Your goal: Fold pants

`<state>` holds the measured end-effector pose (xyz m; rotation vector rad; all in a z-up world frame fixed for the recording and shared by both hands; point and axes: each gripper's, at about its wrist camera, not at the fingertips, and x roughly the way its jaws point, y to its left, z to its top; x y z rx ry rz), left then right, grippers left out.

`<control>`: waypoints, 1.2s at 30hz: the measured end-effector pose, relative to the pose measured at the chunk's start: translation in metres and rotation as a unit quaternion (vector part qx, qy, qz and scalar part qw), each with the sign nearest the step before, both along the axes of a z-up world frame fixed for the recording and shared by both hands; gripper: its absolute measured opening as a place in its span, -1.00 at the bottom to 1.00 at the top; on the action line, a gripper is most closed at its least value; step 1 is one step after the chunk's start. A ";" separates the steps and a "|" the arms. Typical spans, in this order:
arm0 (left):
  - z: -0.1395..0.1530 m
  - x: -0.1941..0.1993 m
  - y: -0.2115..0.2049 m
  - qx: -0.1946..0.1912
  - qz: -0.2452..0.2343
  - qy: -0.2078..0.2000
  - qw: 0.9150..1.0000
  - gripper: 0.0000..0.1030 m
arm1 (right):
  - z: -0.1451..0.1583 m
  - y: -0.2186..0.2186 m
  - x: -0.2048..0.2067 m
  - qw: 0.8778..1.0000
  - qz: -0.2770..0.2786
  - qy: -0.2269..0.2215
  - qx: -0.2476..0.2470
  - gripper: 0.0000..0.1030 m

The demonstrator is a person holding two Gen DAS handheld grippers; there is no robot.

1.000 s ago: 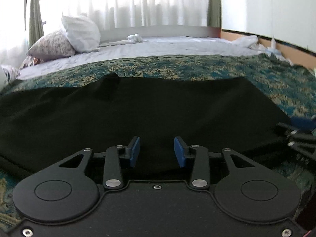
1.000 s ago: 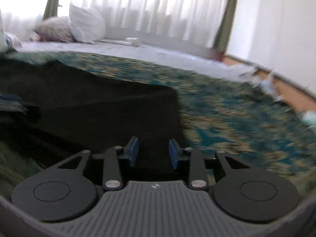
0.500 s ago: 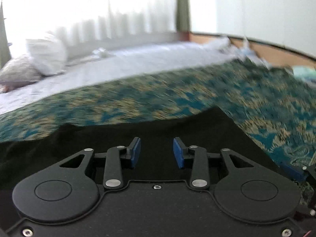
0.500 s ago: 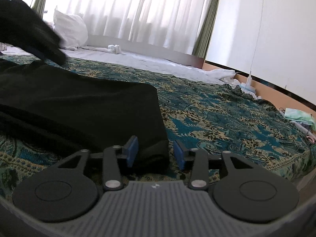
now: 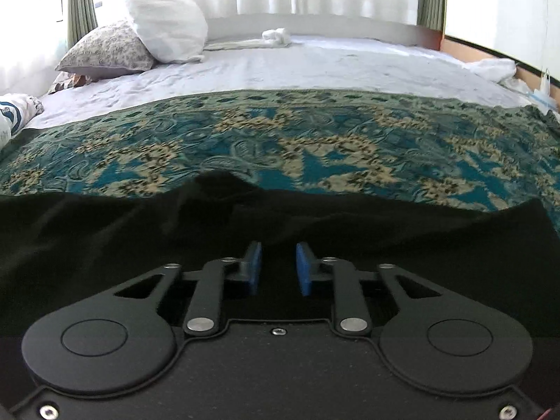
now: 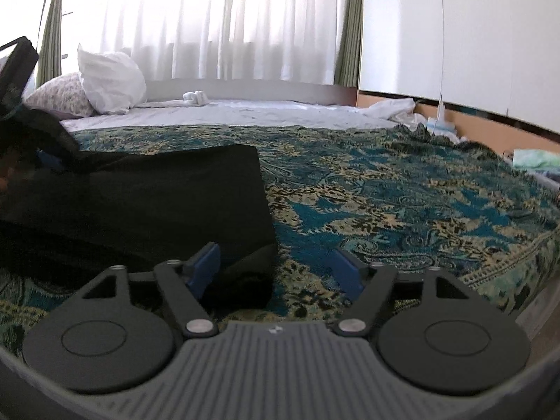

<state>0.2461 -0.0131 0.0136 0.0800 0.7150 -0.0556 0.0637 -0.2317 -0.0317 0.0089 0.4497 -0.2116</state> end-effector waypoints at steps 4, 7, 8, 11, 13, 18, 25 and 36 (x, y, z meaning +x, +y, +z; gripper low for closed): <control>0.002 -0.008 -0.005 0.041 -0.015 -0.001 0.999 -0.31 | 0.003 0.002 0.003 1.000 0.001 0.004 0.000 0.66; 0.006 -0.016 -0.011 0.050 -0.015 -0.005 0.999 0.15 | 0.008 0.001 0.003 1.000 -0.002 0.005 0.013 0.69; 0.007 -0.020 -0.011 0.045 -0.020 -0.003 0.999 0.15 | 0.009 0.000 0.002 1.000 -0.003 0.005 0.018 0.69; 0.011 -0.032 -0.010 0.034 -0.029 0.001 0.999 0.15 | 0.013 0.001 0.000 1.000 -0.005 0.002 0.020 0.69; 0.014 -0.040 -0.010 0.032 -0.034 -0.003 0.999 0.15 | 0.016 0.004 -0.001 1.000 -0.004 -0.001 0.017 0.69; 0.020 -0.061 -0.002 0.015 -0.042 -0.009 0.999 0.15 | 0.021 0.015 0.000 1.000 0.005 -0.008 0.013 0.69; 0.028 -0.089 0.018 -0.005 -0.032 -0.017 0.999 0.21 | 0.027 0.040 0.007 0.999 0.035 -0.012 0.017 0.70; 0.021 -0.137 0.064 -0.033 -0.008 -0.006 0.999 0.25 | 0.039 0.105 0.028 0.994 0.110 -0.022 0.006 0.72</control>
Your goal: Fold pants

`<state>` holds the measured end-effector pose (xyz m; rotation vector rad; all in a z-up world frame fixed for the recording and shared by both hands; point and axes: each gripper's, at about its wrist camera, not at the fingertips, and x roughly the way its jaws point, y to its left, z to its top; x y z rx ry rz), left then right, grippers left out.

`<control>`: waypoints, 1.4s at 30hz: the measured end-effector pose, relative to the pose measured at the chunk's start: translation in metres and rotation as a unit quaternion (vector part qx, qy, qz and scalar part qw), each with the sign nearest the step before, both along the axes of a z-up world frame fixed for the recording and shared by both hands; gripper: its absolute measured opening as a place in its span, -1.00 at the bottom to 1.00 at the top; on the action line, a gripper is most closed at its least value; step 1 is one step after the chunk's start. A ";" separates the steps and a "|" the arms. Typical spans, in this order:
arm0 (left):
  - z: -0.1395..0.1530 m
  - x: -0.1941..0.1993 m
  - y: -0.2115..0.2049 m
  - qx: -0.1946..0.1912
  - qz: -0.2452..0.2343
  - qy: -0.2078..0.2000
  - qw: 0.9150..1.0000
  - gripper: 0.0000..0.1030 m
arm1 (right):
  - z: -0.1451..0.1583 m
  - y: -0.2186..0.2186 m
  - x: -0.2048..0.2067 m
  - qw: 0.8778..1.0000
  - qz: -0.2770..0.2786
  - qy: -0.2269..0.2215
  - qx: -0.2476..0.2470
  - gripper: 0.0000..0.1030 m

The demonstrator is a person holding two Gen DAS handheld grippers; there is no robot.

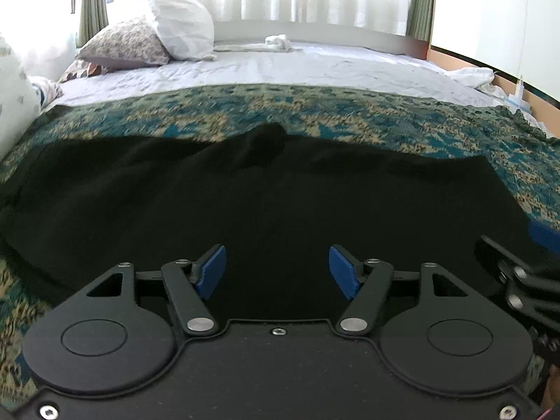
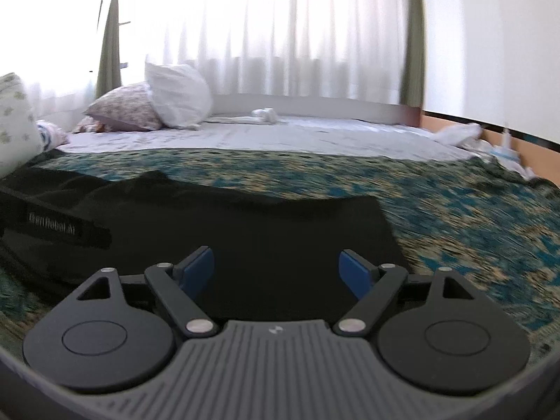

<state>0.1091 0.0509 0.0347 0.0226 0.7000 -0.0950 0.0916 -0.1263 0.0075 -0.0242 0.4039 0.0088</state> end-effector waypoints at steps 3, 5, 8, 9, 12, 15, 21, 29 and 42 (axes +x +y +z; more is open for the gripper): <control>-0.013 -0.009 0.004 0.020 -0.009 0.012 1.000 0.26 | 0.002 0.020 0.005 1.000 0.021 -0.002 -0.011 0.72; -0.015 -0.017 0.004 0.028 -0.018 -0.005 0.999 0.27 | 0.003 0.032 0.008 0.999 0.033 -0.002 -0.018 0.73; -0.014 -0.018 0.011 0.012 -0.009 -0.003 1.000 0.26 | 0.003 0.046 0.010 0.999 0.037 -0.004 -0.031 0.73; -0.012 -0.018 0.016 -0.002 -0.009 0.000 1.000 0.26 | 0.004 0.047 0.012 0.999 0.038 0.000 -0.030 0.73; -0.004 -0.021 0.032 -0.028 0.009 -0.005 1.000 0.25 | 0.004 0.046 0.015 0.999 0.035 0.008 -0.022 0.74; 0.007 -0.028 0.050 -0.025 0.027 -0.025 0.999 0.30 | 0.003 0.046 0.016 0.999 0.033 0.013 -0.022 0.74; 0.022 -0.029 0.098 -0.028 0.078 -0.052 0.995 0.69 | 0.006 0.067 0.023 0.998 0.058 0.011 -0.011 0.75; 0.012 -0.016 0.167 -0.038 0.168 -0.054 0.984 0.93 | -0.013 0.105 0.042 0.994 0.074 0.063 -0.049 0.76; -0.020 0.045 0.261 -0.108 0.308 -0.014 0.945 0.99 | -0.023 0.089 0.051 0.994 0.064 0.086 0.007 0.93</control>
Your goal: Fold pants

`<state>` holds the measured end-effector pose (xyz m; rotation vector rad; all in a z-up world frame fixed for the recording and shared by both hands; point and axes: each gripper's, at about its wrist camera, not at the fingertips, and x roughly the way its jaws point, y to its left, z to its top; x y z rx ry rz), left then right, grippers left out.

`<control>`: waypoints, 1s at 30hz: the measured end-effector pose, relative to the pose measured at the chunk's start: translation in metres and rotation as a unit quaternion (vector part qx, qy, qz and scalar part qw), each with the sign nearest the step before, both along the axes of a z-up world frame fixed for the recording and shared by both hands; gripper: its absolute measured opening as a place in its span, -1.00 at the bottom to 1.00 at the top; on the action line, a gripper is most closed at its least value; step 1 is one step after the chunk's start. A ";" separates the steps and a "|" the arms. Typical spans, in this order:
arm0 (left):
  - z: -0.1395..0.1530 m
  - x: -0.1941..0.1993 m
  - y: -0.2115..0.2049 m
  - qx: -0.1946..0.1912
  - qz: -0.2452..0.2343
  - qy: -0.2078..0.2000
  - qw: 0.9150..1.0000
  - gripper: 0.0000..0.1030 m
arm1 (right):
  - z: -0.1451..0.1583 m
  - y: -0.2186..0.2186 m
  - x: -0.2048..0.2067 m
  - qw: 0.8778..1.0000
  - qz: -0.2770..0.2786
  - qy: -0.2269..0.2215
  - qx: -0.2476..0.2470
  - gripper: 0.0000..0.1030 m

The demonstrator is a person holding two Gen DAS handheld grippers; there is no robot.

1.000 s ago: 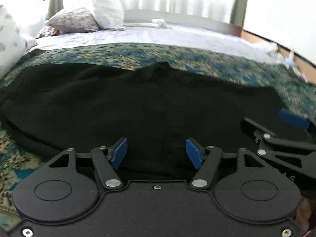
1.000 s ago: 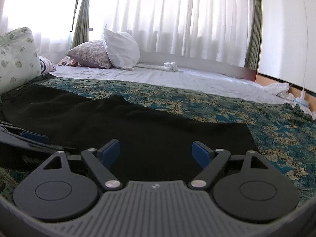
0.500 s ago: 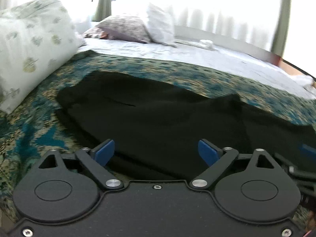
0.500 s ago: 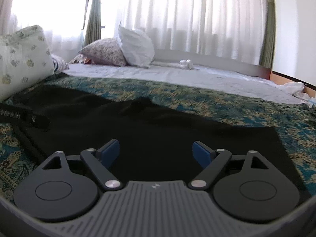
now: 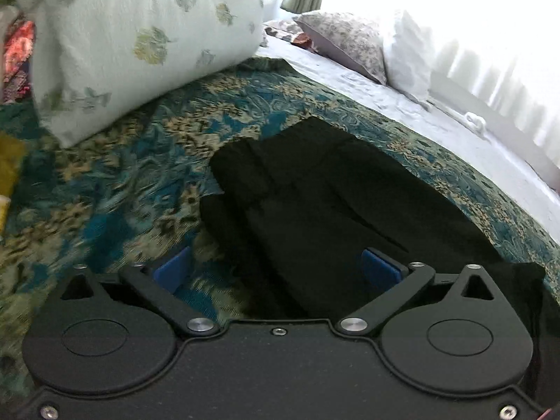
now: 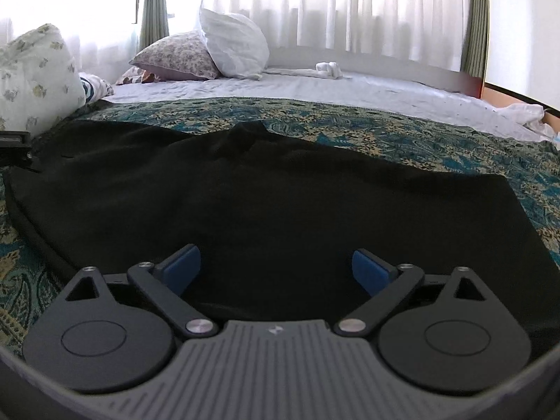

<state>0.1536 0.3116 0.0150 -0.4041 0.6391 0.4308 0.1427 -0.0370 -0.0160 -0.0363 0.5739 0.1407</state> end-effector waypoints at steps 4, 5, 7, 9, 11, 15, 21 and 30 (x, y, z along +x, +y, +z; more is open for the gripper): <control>-0.002 0.024 -0.012 0.048 -0.011 0.033 0.998 0.85 | -0.001 -0.001 -0.001 1.000 0.000 -0.007 0.002 0.93; 0.000 0.024 -0.016 0.054 -0.003 0.028 0.998 0.38 | 0.000 -0.003 -0.001 1.000 0.002 -0.004 0.008 0.93; 0.008 0.022 -0.020 0.065 0.011 0.018 0.998 -0.28 | 0.005 -0.009 -0.003 1.000 0.009 0.003 0.026 0.94; 0.020 0.016 -0.022 0.059 0.009 -0.006 0.998 -0.71 | 0.011 -0.019 -0.006 0.999 0.021 0.010 0.048 0.94; 0.037 0.008 -0.035 0.080 -0.008 -0.040 0.996 -0.78 | 0.015 -0.030 -0.012 0.997 0.029 0.006 0.065 0.99; 0.076 -0.002 -0.091 0.134 -0.084 -0.096 0.983 -0.79 | 0.025 -0.064 -0.024 0.997 0.006 -0.017 0.072 1.00; 0.115 -0.011 -0.226 0.160 -0.245 -0.165 0.942 -0.77 | 0.037 -0.142 -0.029 0.990 -0.081 -0.028 0.113 1.00; 0.032 -0.010 -0.405 0.147 -0.474 -0.065 0.866 -0.73 | 0.028 -0.251 -0.066 0.962 -0.197 -0.036 0.188 1.00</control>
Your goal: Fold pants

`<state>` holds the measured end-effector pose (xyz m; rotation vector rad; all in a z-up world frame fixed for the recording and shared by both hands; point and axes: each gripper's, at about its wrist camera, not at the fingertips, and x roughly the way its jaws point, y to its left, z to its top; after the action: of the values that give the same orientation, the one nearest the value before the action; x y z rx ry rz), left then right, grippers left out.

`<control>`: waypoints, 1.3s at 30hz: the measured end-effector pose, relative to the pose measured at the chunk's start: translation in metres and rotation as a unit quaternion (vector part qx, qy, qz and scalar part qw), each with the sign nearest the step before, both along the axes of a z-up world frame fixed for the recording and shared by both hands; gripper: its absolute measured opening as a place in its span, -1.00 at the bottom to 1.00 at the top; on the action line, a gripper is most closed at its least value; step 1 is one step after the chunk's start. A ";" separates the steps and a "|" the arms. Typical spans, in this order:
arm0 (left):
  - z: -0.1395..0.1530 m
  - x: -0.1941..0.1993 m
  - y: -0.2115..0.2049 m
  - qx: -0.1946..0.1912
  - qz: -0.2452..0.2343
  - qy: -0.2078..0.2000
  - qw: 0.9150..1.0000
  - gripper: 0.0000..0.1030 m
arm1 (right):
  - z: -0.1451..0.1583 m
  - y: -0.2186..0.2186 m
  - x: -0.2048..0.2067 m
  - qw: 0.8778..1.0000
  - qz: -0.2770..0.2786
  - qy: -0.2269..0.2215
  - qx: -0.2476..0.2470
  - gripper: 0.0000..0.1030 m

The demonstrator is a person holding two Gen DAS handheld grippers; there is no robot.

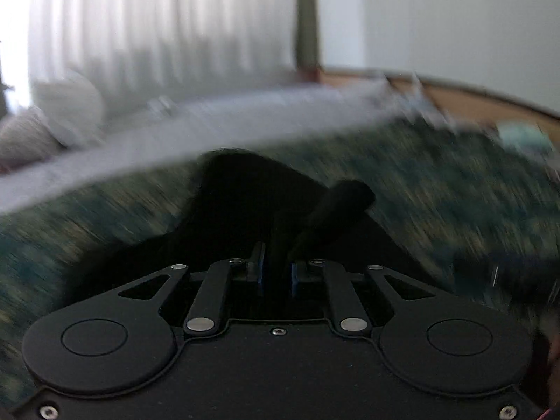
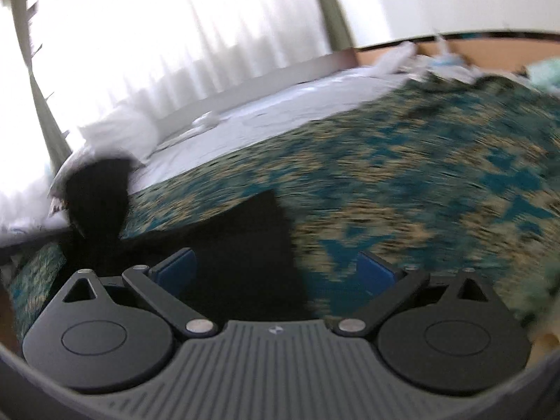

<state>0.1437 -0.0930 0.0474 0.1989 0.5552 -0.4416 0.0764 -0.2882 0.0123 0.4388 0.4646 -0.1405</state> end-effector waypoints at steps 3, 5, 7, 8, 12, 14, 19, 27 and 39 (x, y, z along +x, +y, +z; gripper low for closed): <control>-0.028 -0.008 -0.024 0.019 -0.027 0.053 0.998 -0.63 | -0.003 -0.011 -0.007 1.000 -0.005 0.001 0.003 1.00; -0.031 -0.026 -0.030 0.041 -0.036 0.025 0.998 -0.46 | -0.003 -0.013 -0.009 1.000 -0.002 -0.002 0.006 1.00; -0.028 -0.037 -0.025 0.046 -0.050 0.023 0.997 -0.12 | -0.002 -0.011 -0.010 1.000 0.006 -0.005 0.015 1.00; -0.023 -0.042 -0.019 0.038 -0.055 0.025 0.997 -0.07 | -0.002 -0.008 -0.010 1.000 0.011 -0.007 0.020 1.00; -0.006 -0.072 0.018 0.009 -0.062 0.019 0.998 0.05 | -0.003 0.006 -0.007 0.999 0.039 -0.010 0.036 1.00; 0.004 -0.078 0.039 -0.003 -0.046 0.012 0.999 0.08 | -0.004 0.019 -0.004 0.998 0.057 -0.005 0.035 1.00; 0.010 -0.074 0.094 -0.017 0.054 0.002 0.998 0.08 | -0.003 0.065 -0.003 0.997 0.067 -0.004 -0.040 0.92; -0.011 -0.056 0.147 0.000 0.169 0.014 0.986 0.00 | 0.002 0.121 0.013 0.990 0.043 -0.008 -0.134 0.70; -0.011 -0.063 0.133 -0.010 0.146 -0.012 0.989 0.02 | -0.001 0.132 0.042 0.984 0.076 0.035 -0.156 -0.48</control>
<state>0.0806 0.0403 0.0361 0.1010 0.5470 -0.1594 0.1188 -0.1559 0.0115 0.0912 0.5323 -0.0793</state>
